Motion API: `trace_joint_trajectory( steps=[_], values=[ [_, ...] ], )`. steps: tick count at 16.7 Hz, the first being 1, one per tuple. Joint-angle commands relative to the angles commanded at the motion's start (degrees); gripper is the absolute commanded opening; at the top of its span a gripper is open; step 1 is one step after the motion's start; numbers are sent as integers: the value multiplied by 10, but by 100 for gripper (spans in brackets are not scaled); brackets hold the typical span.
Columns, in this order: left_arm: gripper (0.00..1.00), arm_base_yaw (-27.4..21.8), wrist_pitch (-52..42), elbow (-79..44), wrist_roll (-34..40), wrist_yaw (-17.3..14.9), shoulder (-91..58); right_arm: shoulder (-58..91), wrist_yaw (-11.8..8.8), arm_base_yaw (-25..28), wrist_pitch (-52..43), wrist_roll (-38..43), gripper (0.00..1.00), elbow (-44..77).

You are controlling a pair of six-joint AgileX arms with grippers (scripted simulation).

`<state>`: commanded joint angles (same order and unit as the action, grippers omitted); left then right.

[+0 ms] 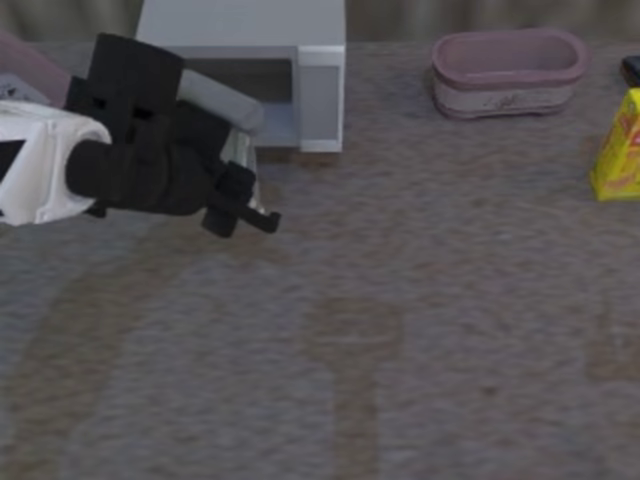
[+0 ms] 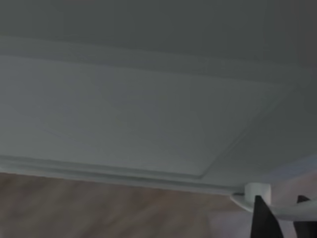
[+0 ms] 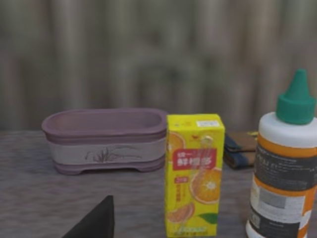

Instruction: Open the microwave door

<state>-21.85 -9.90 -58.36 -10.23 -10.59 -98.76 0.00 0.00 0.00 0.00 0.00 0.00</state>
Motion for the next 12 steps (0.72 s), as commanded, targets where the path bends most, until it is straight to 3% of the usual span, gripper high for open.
trace_joint_trajectory(
  steps=[12],
  values=[
    [0,18,-8,10,-39,-32,10,0,0,0,0,0,100,0]
  ],
)
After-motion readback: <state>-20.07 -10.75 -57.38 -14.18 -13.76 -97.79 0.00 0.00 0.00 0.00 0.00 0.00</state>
